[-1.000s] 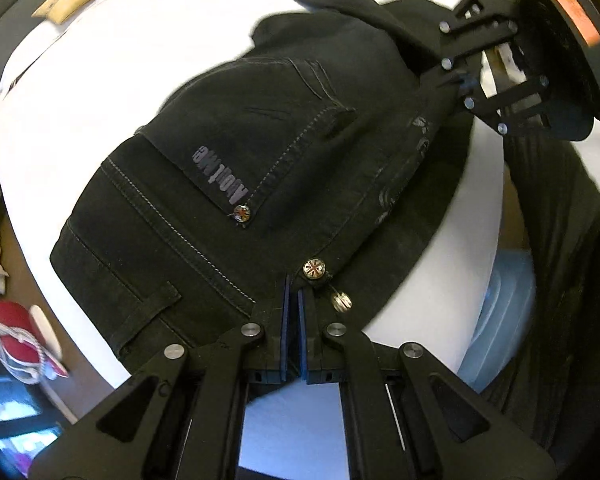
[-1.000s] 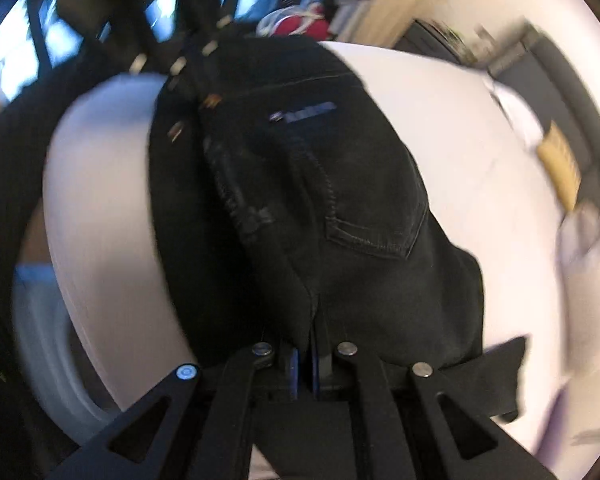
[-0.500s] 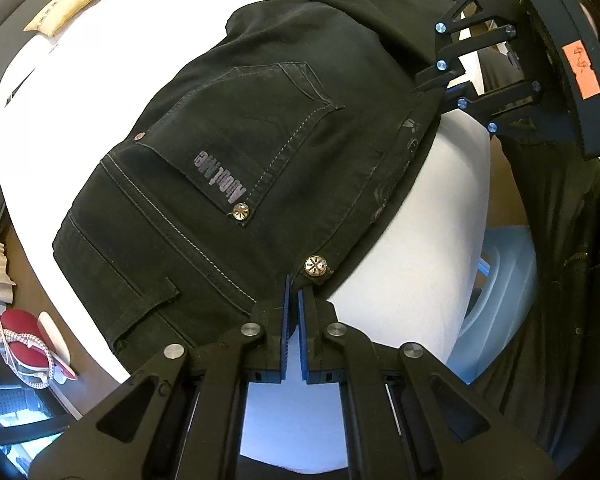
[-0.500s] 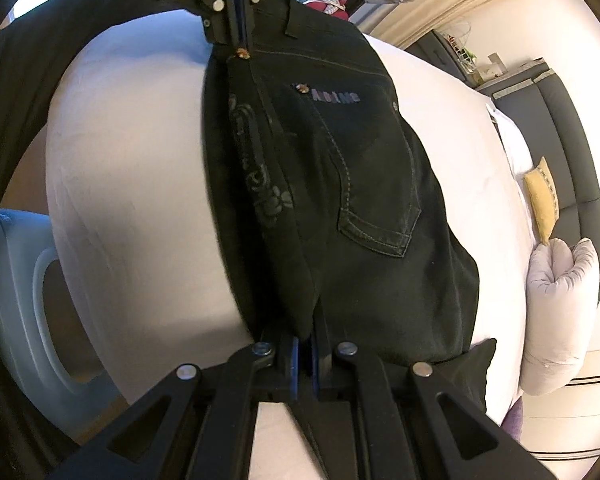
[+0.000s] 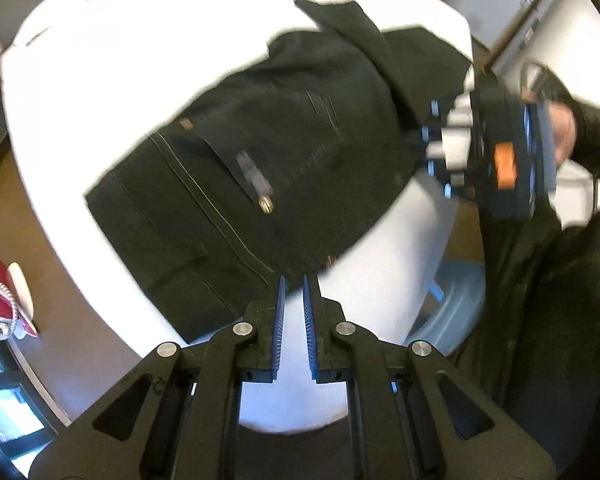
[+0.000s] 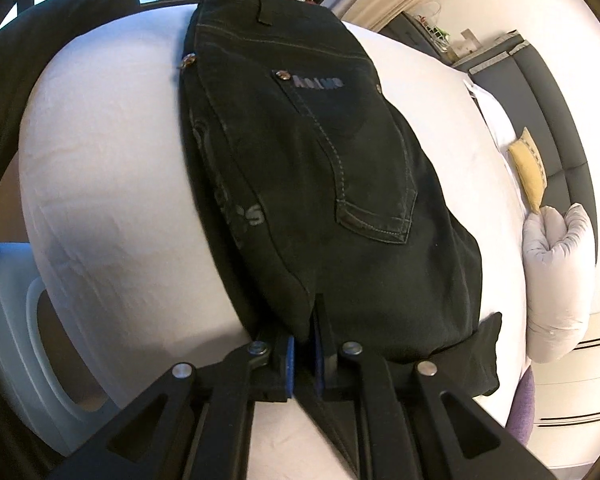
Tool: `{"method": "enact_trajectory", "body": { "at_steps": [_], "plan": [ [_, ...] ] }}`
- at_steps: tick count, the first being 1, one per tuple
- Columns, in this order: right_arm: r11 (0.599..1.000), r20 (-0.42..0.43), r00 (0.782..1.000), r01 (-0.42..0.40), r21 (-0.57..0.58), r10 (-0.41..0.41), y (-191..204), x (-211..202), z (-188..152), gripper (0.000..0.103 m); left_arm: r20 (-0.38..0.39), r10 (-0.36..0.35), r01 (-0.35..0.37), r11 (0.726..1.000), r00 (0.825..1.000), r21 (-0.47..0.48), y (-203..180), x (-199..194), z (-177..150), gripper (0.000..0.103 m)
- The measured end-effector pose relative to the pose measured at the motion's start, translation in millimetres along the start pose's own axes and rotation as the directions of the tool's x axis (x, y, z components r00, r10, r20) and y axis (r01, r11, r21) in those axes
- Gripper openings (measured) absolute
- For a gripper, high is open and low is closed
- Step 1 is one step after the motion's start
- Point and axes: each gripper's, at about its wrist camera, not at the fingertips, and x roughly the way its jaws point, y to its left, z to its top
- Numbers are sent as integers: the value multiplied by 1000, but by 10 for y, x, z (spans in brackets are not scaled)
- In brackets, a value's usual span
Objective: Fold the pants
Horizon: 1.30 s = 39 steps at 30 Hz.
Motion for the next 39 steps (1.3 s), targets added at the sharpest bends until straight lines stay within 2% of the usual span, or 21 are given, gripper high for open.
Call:
{"method": "enact_trajectory", "body": {
  "at_steps": [5,8,11,12,13,16,18,20,21,23,26,27,29,30,31,33,36,38,39],
  "plan": [
    [999,-2,999,34,1,-34,69,1,25,10,105,31,-21,996,994,-89,-169,209,464,9],
    [998,4,998,60,29,-60,86,-26,13,14,111,-21,34,992,994,-120,-334,599,768,9],
    [990,25,994,101,95,-103,48,-68,-39,32,41,-22,28,987,999,-156,-367,1104,852,9],
    [984,39,992,113,135,-119,19,-98,-74,42,23,-20,24,984,1000,-178,-352,1269,822,9],
    [980,48,992,111,166,-121,-8,-120,-102,53,51,-27,37,980,998,-194,-331,1307,791,9],
    [955,77,988,105,279,-131,-108,-228,-237,73,98,-97,121,953,990,-278,-205,1301,722,9],
    [929,114,990,32,369,-79,-210,-339,-380,77,94,-103,126,950,990,-286,-209,1282,729,9],
    [865,141,990,-52,499,-21,-409,-444,-565,77,74,-98,115,950,992,-289,-242,1247,791,9],
    [818,159,987,-95,568,4,-552,-489,-674,77,69,-95,112,947,993,-302,-246,1206,839,9],
    [698,181,983,-145,701,23,-947,-543,-914,76,90,-59,84,947,994,-310,-251,1101,931,9],
    [496,190,982,-162,853,-7,-1730,-505,-1278,76,180,-84,138,939,980,-316,-305,903,1179,9],
    [444,194,981,-164,881,-21,-1942,-481,-1352,76,203,-85,148,937,975,-316,-341,899,1289,9],
    [313,190,982,-179,933,-7,-2490,-321,-1493,76,201,-92,155,934,975,-322,-400,998,1408,9],
    [269,182,983,-176,947,1,-2683,-233,-1528,76,184,-96,154,931,978,-332,-423,1116,1443,9],
    [231,161,987,-156,960,0,-2890,-126,-1556,76,154,-103,151,926,983,-346,-403,1240,1417,9],
    [195,122,992,-121,973,5,-3255,118,-1564,76,92,-119,146,912,989,-383,-393,1536,1329,9],
    [185,10,1000,-12,983,13,-3681,563,-1438,76,148,-151,201,878,977,-434,-310,1616,1238,9],
    [145,1,998,-9,989,57,-3888,901,-1397,76,154,-174,226,863,973,-453,-273,1643,1252,9],
    [120,-28,997,18,993,78,-3971,1079,-1378,76,148,-172,221,866,974,-448,-285,1654,1278,9]
  ]
}}
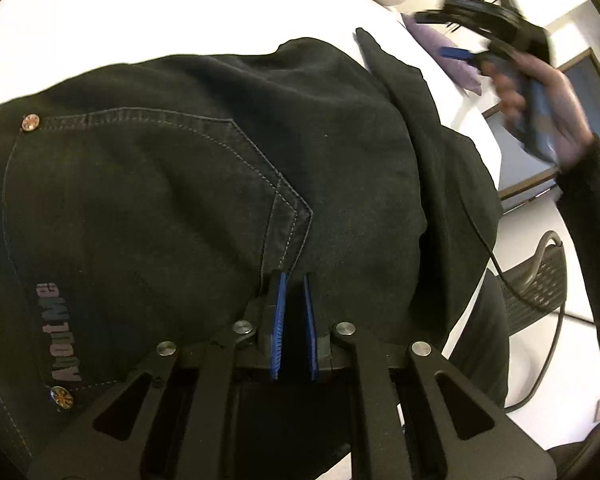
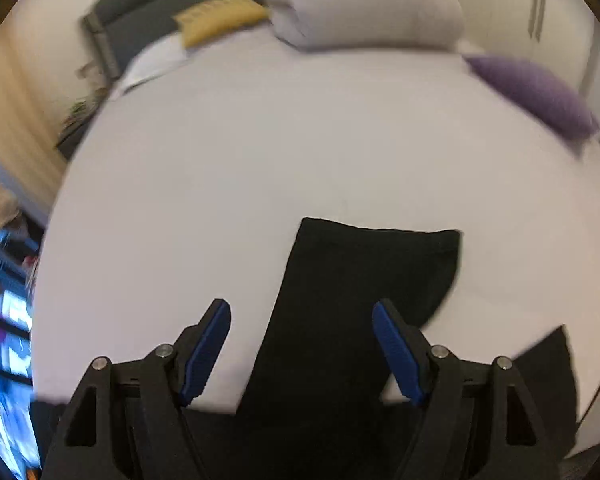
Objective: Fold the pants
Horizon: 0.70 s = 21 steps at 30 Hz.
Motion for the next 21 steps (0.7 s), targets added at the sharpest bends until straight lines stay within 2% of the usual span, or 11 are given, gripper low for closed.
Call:
{"method": "enact_trajectory", "body": {
  "at_steps": [3,5,9,11,14,17,19,20,21],
  "plan": [
    [997,-44,996,78,29,-77,51,438,211,76,-5,70,-69,995,998,78,-152,74,38,9],
    [993,-81,991,107,47,-103,64,648,225,76,-5,97,-96,992,995,87,-211,122,66,9],
    [979,-172,967,199,53,-187,134,1078,218,76,0,111,-111,991,994,81,-170,227,60,9],
    [974,-156,964,223,34,-216,181,1158,227,77,5,118,-118,989,993,89,-165,200,28,9],
    [976,-117,970,216,7,-214,228,1174,263,70,7,118,-118,989,993,86,-198,221,40,9],
    [980,-101,977,193,40,-189,139,1142,287,52,9,111,-111,990,994,84,-112,111,-41,9],
    [982,-94,980,183,46,-178,73,1101,310,19,10,114,-115,989,993,89,-99,51,-60,9],
    [985,-93,983,165,56,-159,21,1068,313,10,11,118,-118,989,993,93,-102,47,-66,9],
    [987,-86,987,142,77,-135,-49,1024,294,7,11,121,-122,988,993,97,-107,30,-65,9]
  ]
}}
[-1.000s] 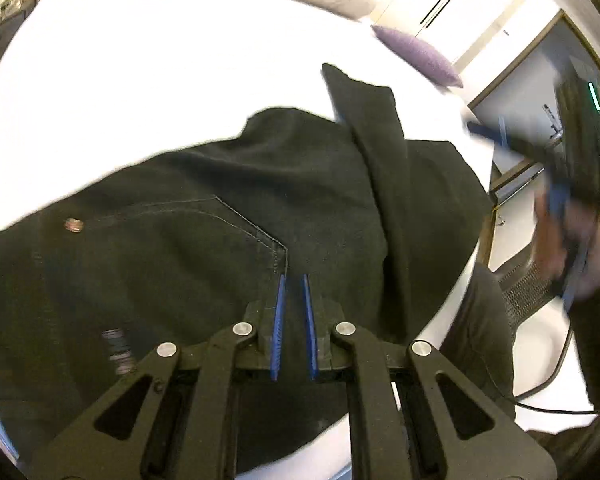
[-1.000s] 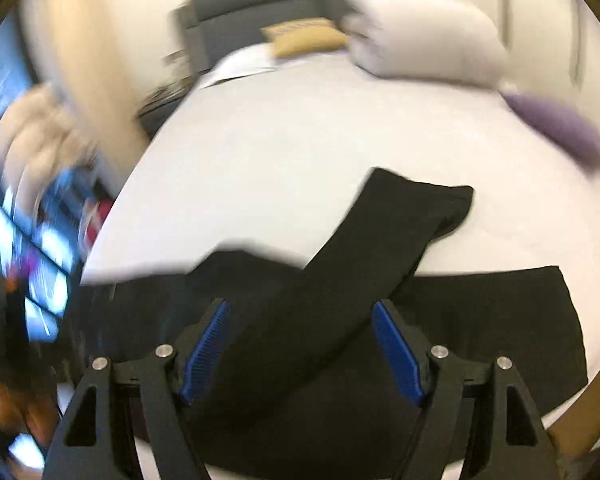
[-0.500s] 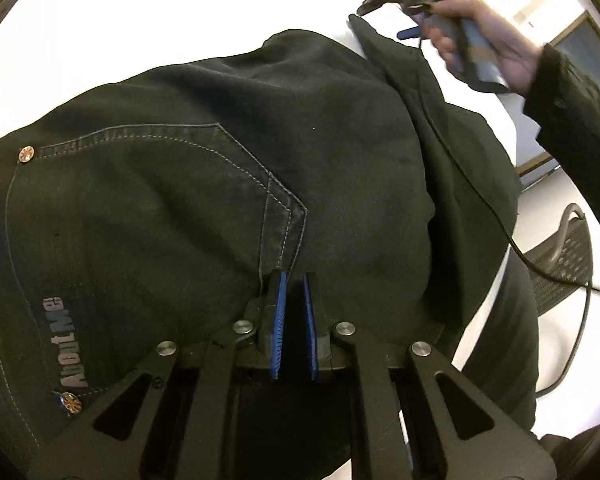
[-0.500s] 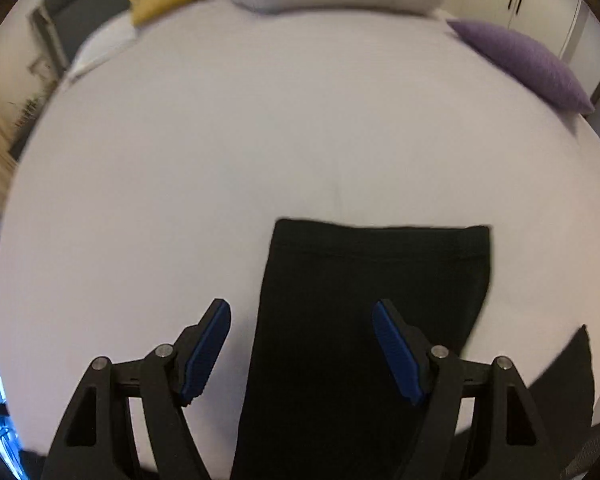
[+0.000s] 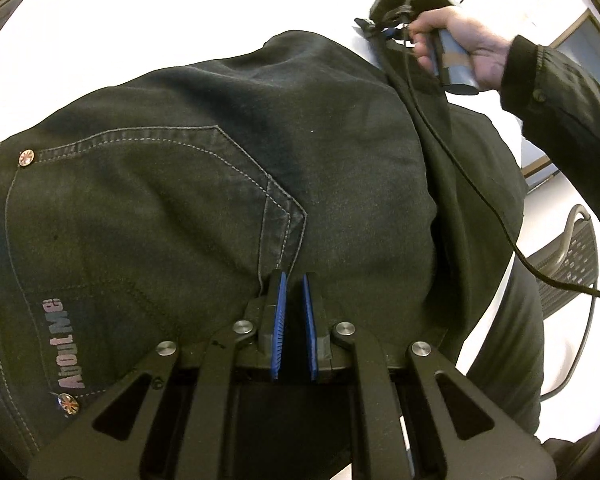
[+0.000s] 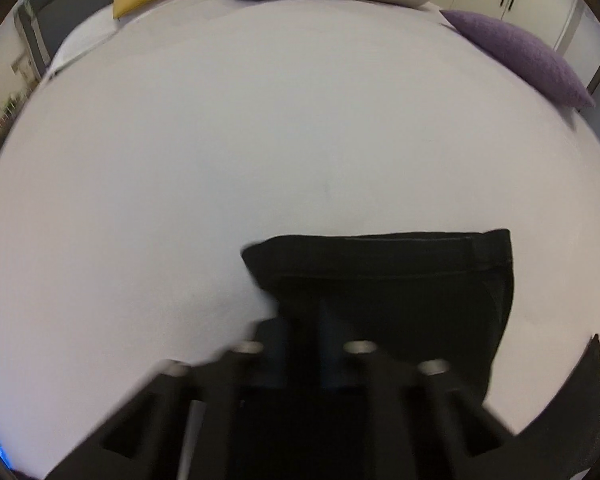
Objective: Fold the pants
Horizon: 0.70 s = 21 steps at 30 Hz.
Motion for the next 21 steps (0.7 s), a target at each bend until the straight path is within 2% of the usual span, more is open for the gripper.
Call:
{"method": "enact_trajectory", "body": {
  "at_steps": [3,5,9,11,15,18,21],
  "plan": [
    [993,65,995,-76,87,70,-265,-220,-22,6,-1,11,-11,1000,1000,16,-20,-1,0,9],
    [978,125,985,-141,155,122,-499,-428,-63,6,-2,14,-14,1000,1000,20,-28,-3,-3,9],
    [930,279,944,-254,265,179,-1100,-914,-285,5,-4,32,-32,999,999,33,-77,-1,6,9],
    [891,358,914,-314,327,191,-1462,-1163,-520,5,-6,44,-43,998,999,44,-110,4,16,9],
    [800,458,874,-387,457,161,-2147,-1499,-1048,5,-16,68,-67,996,998,63,-183,14,48,9],
    [727,503,854,-429,537,133,-2515,-1593,-1484,5,-27,79,-77,995,997,65,-228,27,91,9],
    [660,509,856,-436,612,93,-2878,-1594,-1919,5,-38,94,-91,994,995,66,-289,40,144,9]
  ]
}}
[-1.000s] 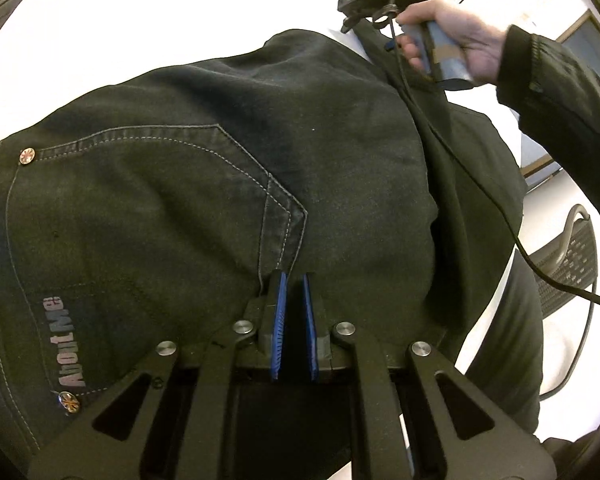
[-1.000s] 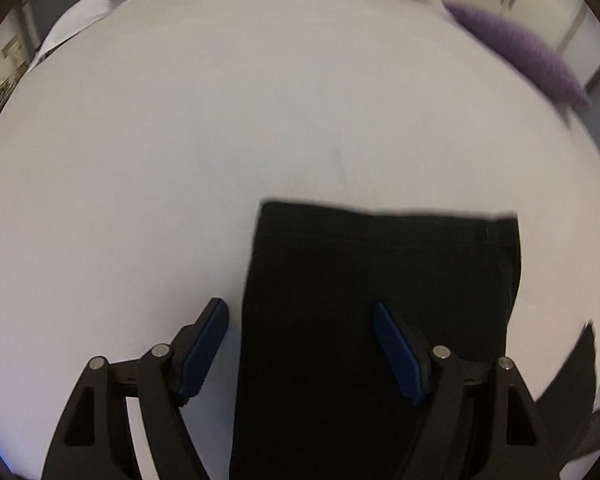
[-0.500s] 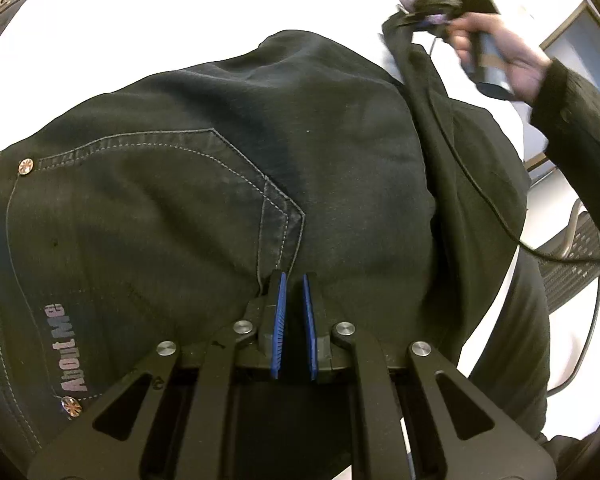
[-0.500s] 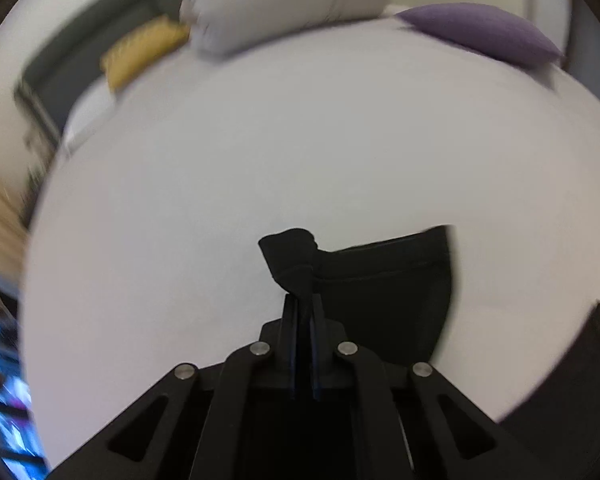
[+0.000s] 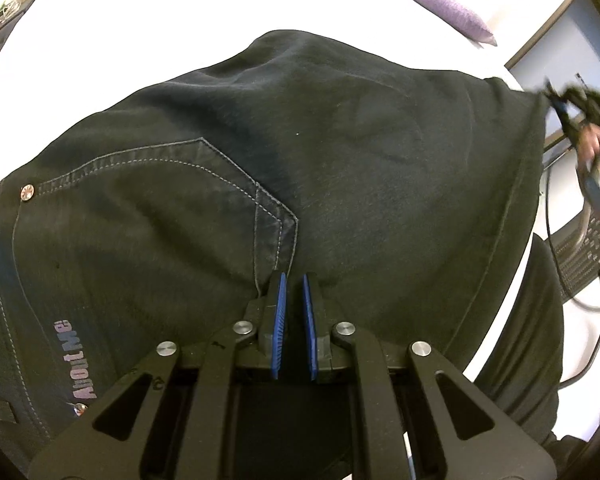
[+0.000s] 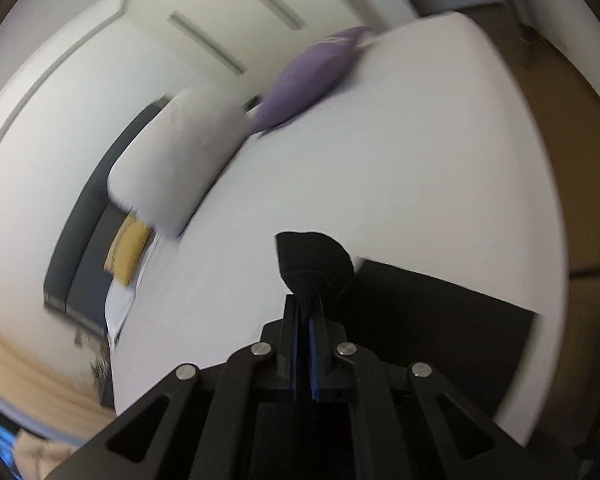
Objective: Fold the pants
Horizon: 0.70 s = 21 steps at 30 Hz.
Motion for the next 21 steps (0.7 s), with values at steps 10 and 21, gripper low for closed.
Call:
{"method": "enact_trajectory", "body": {
  "at_steps": [10,21],
  "plan": [
    [963,-121,989,-51,264,86,-1102,-85,-292,76,-5,37,-37,999,999,-10,-147,79,15,9],
    [998,-182,982,55,43,-46,-841,25,-306,9,0,59,-59,998,998,-13,-169,95,8,9]
  ]
}}
